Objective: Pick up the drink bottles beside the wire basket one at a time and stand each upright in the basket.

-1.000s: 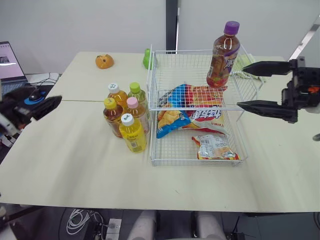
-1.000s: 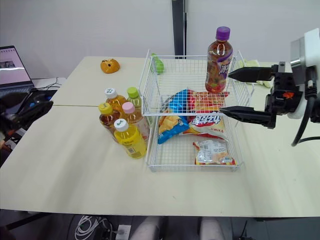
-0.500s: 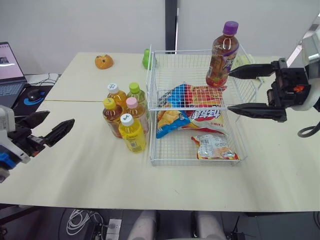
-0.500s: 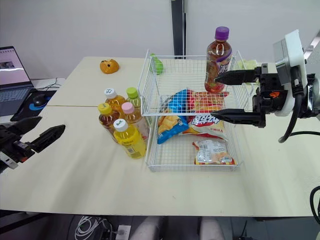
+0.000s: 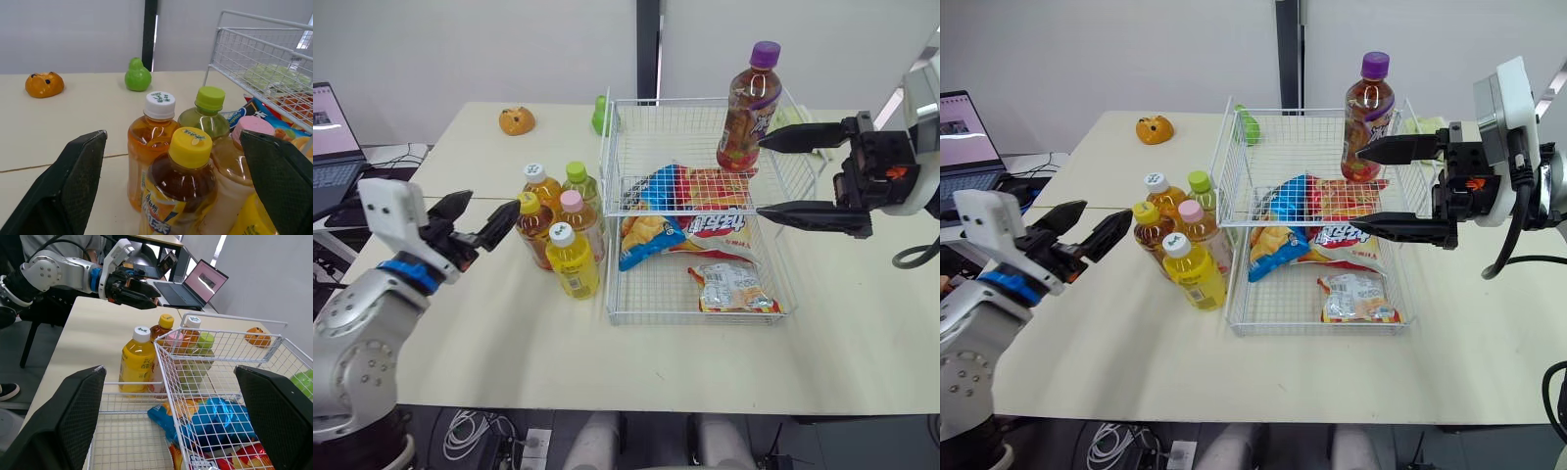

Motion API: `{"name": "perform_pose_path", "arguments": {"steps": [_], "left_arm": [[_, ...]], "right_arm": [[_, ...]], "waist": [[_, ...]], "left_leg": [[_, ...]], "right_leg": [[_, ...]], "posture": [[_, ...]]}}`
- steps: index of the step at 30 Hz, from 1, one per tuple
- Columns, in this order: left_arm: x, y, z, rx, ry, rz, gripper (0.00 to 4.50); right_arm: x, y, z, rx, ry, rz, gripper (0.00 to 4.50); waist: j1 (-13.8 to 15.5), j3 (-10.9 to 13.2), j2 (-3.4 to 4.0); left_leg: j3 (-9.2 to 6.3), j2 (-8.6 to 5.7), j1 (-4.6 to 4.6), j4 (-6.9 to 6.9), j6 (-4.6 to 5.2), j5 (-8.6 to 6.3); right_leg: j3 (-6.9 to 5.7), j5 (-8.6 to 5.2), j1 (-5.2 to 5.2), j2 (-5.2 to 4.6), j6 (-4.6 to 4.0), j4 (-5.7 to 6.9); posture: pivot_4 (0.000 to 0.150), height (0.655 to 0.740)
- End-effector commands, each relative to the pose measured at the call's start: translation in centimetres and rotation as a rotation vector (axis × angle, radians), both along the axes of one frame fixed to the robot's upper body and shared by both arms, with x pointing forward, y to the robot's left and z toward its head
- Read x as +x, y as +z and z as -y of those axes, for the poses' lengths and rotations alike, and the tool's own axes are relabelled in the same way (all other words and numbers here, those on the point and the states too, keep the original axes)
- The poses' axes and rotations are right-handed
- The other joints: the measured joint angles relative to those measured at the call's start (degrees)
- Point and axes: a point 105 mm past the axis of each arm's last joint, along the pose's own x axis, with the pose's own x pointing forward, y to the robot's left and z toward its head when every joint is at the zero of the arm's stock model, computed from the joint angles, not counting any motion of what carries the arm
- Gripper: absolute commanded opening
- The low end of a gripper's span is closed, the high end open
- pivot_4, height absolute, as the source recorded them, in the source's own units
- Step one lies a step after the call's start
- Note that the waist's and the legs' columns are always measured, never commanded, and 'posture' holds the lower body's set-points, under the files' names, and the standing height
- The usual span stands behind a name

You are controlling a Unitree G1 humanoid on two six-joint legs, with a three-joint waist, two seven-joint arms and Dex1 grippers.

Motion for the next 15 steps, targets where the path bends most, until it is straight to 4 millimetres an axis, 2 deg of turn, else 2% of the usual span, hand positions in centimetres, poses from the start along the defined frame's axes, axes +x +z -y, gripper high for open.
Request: {"name": "perform_pose_path", "arguments": {"steps": [1,6,15], "left_arm": [[0.5,1.6,0.6,0.037,0.071,0.068,4.48],[1.7,0.9,1.8,0.065,0.095,0.046,4.48],[2.8,-0.2,2.2,0.079,0.130,0.028,4.48]], "right_arm": [[-0.7,0.9,0.0,0.004,0.002,0.053,4.50],[-0.7,1.0,-0.2,0.006,0.007,0.055,4.50],[-0.7,1.1,-0.3,0.006,0.008,0.055,4.50]], "waist": [[0.03,0.00,0.00],[0.10,0.00,0.00],[0.41,0.00,0.00]], "left_leg": [[0.01,0.00,0.00,0.00,0.00,0.00],[0.01,-0.02,0.00,0.00,0.00,0.00],[0.00,-0.02,0.00,0.00,0.00,0.00]], "right_leg": [[0.00,0.00,0.00,0.00,0.00,0.00],[0.01,0.00,0.00,0.01,0.00,0.00],[0.00,0.00,0.00,0.02,0.01,0.00]], "posture": [[0.150,0.7400],[0.150,0.7400],[0.150,0.7400]]}}
